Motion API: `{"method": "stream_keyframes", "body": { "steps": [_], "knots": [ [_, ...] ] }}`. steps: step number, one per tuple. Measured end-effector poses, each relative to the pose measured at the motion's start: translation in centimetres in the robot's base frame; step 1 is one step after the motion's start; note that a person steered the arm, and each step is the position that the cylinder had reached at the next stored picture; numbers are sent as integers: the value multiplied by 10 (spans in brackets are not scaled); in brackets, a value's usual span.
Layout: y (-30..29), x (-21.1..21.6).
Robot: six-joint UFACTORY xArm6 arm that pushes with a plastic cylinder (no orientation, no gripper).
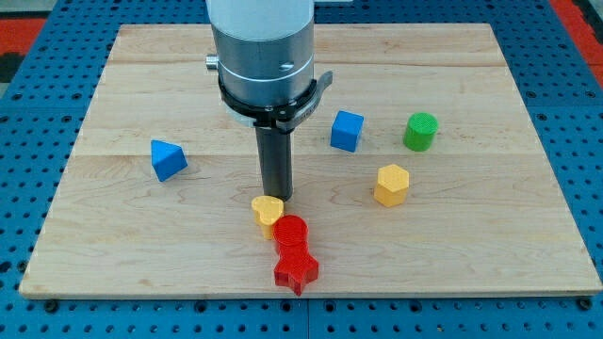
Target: Slide the blue triangle down a bit
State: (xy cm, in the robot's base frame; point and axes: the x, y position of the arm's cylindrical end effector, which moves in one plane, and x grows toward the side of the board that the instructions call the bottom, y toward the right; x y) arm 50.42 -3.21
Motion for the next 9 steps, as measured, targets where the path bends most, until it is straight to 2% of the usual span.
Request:
{"method": "stream_keyframes", "body": {
  "steps": [1, 2, 3, 4, 6, 7, 8, 9],
  "knots": [
    [-4, -58],
    [86, -66],
    [120, -64],
    [160, -15],
    [107, 32],
    [180, 67],
    [175, 114],
    [131, 115]
  ]
}}
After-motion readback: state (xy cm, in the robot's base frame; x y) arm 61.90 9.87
